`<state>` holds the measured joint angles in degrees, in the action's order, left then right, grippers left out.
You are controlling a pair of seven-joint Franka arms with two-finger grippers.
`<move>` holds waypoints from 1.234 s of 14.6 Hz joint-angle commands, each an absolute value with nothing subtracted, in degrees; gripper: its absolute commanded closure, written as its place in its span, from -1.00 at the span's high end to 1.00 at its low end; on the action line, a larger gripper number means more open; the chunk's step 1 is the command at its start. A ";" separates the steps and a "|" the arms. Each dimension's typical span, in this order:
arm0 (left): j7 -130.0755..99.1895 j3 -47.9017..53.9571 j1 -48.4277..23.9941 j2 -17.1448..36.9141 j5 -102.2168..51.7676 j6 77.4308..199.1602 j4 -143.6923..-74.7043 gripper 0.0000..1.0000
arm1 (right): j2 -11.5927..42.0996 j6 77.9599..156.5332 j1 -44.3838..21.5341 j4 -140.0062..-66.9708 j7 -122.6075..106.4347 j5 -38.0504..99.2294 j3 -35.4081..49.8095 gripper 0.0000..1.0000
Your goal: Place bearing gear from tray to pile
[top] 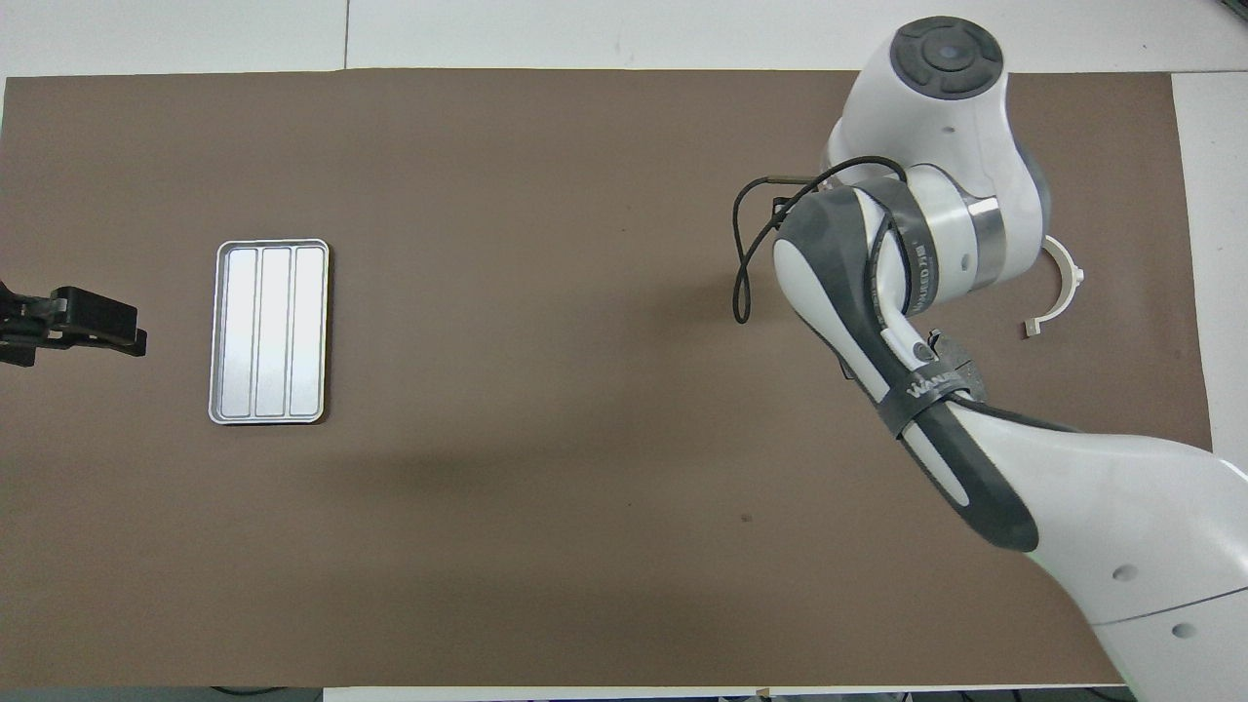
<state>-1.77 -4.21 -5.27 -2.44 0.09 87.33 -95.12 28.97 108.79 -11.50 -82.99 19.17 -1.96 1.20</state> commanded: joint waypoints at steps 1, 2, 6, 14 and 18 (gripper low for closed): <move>-2.29 -4.04 -5.19 -4.22 -0.62 87.54 -97.03 1.00 | 26.89 119.49 -7.13 -92.79 10.66 -2.81 2.29 -1.00; -2.29 -4.04 -5.19 -4.22 -0.62 87.54 -97.03 1.00 | 27.42 122.05 -6.16 -93.86 8.63 -2.81 2.29 -1.00; -2.29 -4.04 -5.19 -4.22 -0.62 87.54 -97.03 1.00 | 31.28 129.36 -4.14 -94.57 3.79 -2.81 2.29 -1.00; -2.29 -4.04 -5.19 -4.22 -0.62 87.54 -96.94 1.00 | 33.57 133.33 -2.55 -94.66 0.79 -2.72 2.29 -1.00; -2.29 -4.04 -5.19 -4.22 -0.62 87.54 -97.03 1.00 | 33.40 132.81 -2.72 -94.57 1.67 -2.72 2.29 1.00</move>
